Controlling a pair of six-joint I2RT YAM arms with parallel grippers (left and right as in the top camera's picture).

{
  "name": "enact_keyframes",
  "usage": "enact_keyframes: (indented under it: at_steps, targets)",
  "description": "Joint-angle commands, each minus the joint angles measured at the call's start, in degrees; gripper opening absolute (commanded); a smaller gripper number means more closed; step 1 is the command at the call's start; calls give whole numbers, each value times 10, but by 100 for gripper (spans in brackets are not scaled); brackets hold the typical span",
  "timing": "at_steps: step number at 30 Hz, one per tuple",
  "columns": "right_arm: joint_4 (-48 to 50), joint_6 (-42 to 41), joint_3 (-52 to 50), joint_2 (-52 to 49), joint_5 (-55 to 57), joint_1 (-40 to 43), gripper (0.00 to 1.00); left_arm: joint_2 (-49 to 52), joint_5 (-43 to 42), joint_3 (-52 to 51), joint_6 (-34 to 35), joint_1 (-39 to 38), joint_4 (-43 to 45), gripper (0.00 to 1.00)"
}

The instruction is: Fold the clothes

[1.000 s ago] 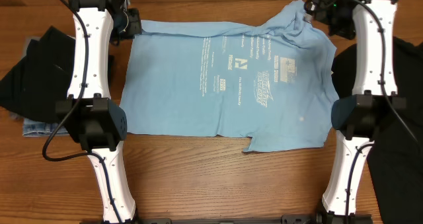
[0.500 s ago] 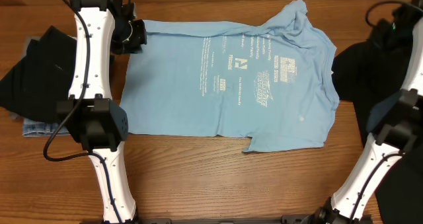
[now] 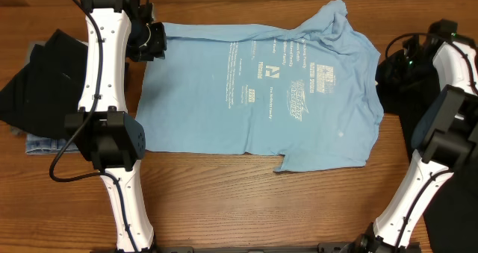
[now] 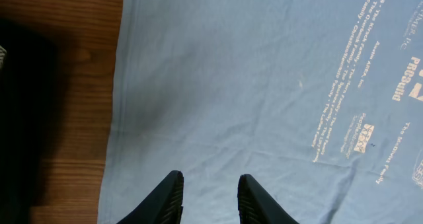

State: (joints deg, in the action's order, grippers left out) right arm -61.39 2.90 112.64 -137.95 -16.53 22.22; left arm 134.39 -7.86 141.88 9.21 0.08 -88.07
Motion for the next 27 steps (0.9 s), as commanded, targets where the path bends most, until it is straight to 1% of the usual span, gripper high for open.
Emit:
enact_keyframes:
  at_steps: [1, 4, 7, 9, 13, 15, 18, 20, 21, 23, 25, 26, 27]
  targets:
    - [30, -4, -35, 14, 67, 7, 4, -10, 8, 3, 2, -2, 4, 32]
    - [48, -45, -47, 14, 134, 15, 4, -10, 10, 3, 2, -2, 7, 32]
    - [53, -62, -45, 14, 181, 31, 4, -10, 21, 3, 2, -2, 7, 32]
    - [55, -65, -41, 14, 184, 47, 4, -10, 25, 3, 2, -2, 7, 32]
    - [56, -106, -27, 14, 184, 91, 4, -10, 25, 3, 2, -1, 14, 32]
    - [56, -114, -19, 14, 186, 113, 4, -10, 25, 3, 2, -1, 16, 33]
    - [47, -147, -6, 14, 199, 146, 4, -10, 25, 3, 2, -1, 17, 36]
    - [37, -154, 6, 14, 198, 165, 4, -10, 25, 3, 2, -1, 18, 38]
    - [31, -154, 12, 14, 191, 171, 4, -10, 25, 3, 2, -1, 19, 39]
    - [7, -153, 45, 14, 103, 185, 4, -10, 26, 3, 2, -1, 24, 43]
    - [-19, -149, 87, 16, 18, 191, 4, -10, 33, 3, 2, -1, 30, 42]
    - [-33, -149, 112, 18, -3, 191, 4, -10, 36, 3, 2, -1, 37, 43]
    - [-50, -150, 143, 23, -8, 191, 4, -10, 36, 3, -3, -1, 46, 46]
